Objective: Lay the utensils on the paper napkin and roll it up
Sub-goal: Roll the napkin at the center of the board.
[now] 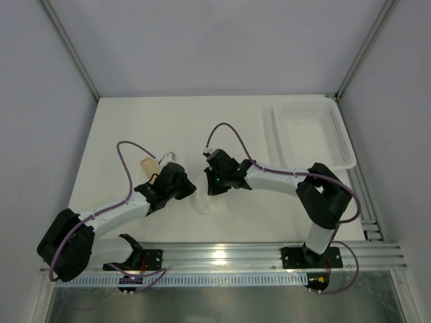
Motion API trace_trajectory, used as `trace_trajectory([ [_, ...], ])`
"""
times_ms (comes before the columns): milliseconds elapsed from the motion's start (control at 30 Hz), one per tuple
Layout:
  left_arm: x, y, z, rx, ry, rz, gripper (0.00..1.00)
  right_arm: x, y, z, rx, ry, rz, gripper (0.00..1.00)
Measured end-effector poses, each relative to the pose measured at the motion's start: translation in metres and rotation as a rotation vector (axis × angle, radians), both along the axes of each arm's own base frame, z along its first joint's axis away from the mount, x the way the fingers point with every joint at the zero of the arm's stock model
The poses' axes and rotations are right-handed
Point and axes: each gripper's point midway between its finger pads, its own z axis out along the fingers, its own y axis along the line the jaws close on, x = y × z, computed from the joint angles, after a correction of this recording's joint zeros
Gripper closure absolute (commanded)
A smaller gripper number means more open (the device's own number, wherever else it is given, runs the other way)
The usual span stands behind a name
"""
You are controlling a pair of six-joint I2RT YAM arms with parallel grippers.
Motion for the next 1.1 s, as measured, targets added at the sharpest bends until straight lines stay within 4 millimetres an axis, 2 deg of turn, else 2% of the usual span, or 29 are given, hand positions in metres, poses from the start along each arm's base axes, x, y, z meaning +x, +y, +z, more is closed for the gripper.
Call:
trace_trajectory([
  [133, 0.0, 0.0, 0.0, -0.001, -0.001, 0.0, 1.0, 0.004, -0.004, 0.01, -0.008, -0.031, -0.009, 0.95],
  [233, 0.0, 0.0, 0.002, -0.003, -0.005, 0.001, 1.0, 0.009, -0.013, 0.018, -0.022, -0.054, -0.031, 0.89],
  [300, 0.0, 0.0, 0.002, -0.004, -0.007, 0.001, 1.0, 0.015, -0.019, 0.022, -0.022, -0.066, -0.052, 0.75],
  [367, 0.0, 0.0, 0.003, -0.004, -0.008, 0.001, 1.0, 0.022, -0.029, 0.027, -0.018, -0.077, -0.082, 0.5],
  [400, 0.0, 0.0, 0.003, -0.005, -0.008, 0.001, 1.0, 0.025, -0.033, 0.029, -0.018, -0.081, -0.093, 0.32],
  [500, 0.0, 0.0, 0.003, -0.005, -0.008, 0.001, 1.0, 0.028, -0.05, 0.029, -0.027, -0.091, -0.12, 0.19],
  [567, 0.0, 0.0, 0.004, -0.006, -0.009, 0.001, 1.0, 0.027, -0.055, 0.026, -0.037, -0.09, -0.122, 0.17],
  [733, 0.0, 0.0, 0.004, -0.007, -0.011, 0.001, 1.0, 0.02, -0.054, 0.02, -0.027, -0.069, -0.09, 0.06],
  [1100, -0.001, -0.002, 0.004, -0.007, -0.011, -0.007, 1.0, 0.013, -0.055, -0.012, -0.066, -0.011, -0.074, 0.06],
])
